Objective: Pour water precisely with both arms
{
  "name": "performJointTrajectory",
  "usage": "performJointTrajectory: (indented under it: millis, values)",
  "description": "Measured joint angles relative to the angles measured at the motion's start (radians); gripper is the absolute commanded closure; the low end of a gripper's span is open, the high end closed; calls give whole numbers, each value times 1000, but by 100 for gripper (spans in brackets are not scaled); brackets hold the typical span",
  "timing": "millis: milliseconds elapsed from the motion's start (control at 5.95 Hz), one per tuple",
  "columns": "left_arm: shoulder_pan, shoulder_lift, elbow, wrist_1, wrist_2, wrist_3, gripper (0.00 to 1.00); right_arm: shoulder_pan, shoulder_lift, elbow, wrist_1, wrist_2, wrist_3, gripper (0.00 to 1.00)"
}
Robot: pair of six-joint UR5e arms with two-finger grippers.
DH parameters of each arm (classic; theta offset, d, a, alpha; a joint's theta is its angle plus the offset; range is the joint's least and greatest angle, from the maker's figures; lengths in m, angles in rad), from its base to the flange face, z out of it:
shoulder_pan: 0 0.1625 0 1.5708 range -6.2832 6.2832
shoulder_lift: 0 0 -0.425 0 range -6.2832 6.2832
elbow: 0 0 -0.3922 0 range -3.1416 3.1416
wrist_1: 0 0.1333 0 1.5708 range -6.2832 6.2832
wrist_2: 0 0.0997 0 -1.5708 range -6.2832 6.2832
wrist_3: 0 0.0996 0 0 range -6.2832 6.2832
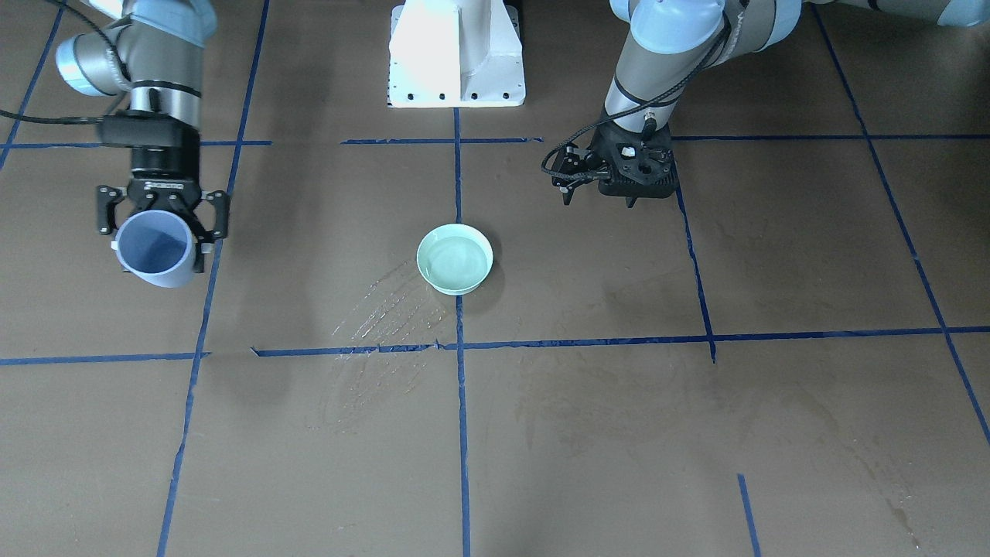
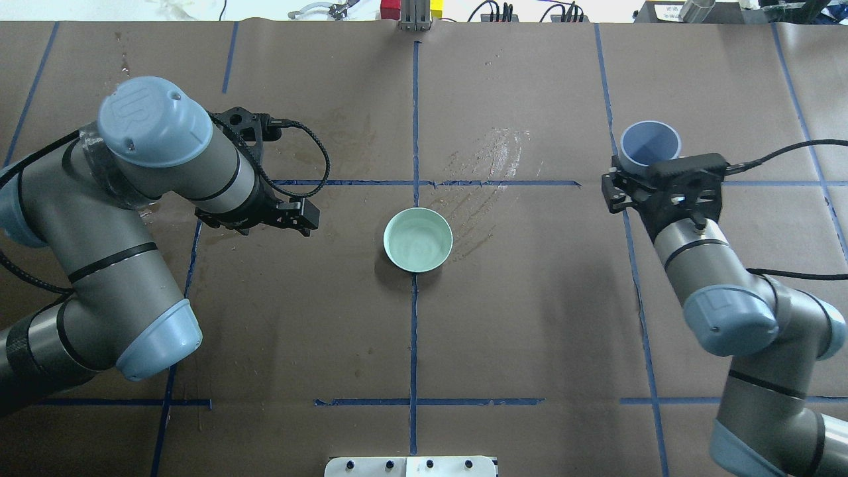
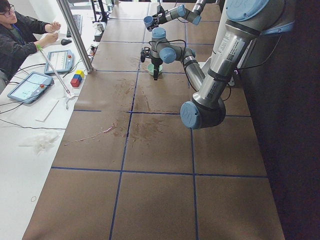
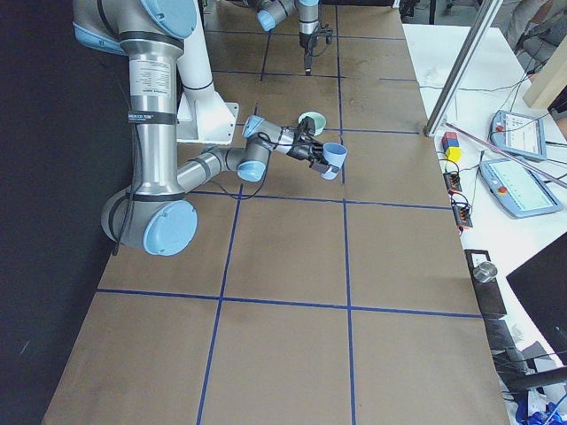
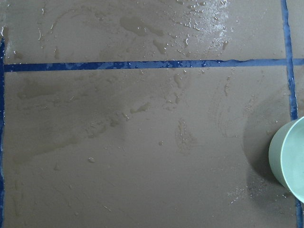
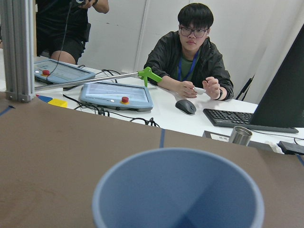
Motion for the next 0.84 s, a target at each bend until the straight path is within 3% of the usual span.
performJointTrajectory:
  millis: [336, 840]
  values:
    - [0, 0, 1, 0, 1, 1, 0, 17, -93, -116, 242, 22, 45, 100]
    - [0, 0, 1, 0, 0, 1, 0, 15, -89, -341, 482, 22, 78, 98]
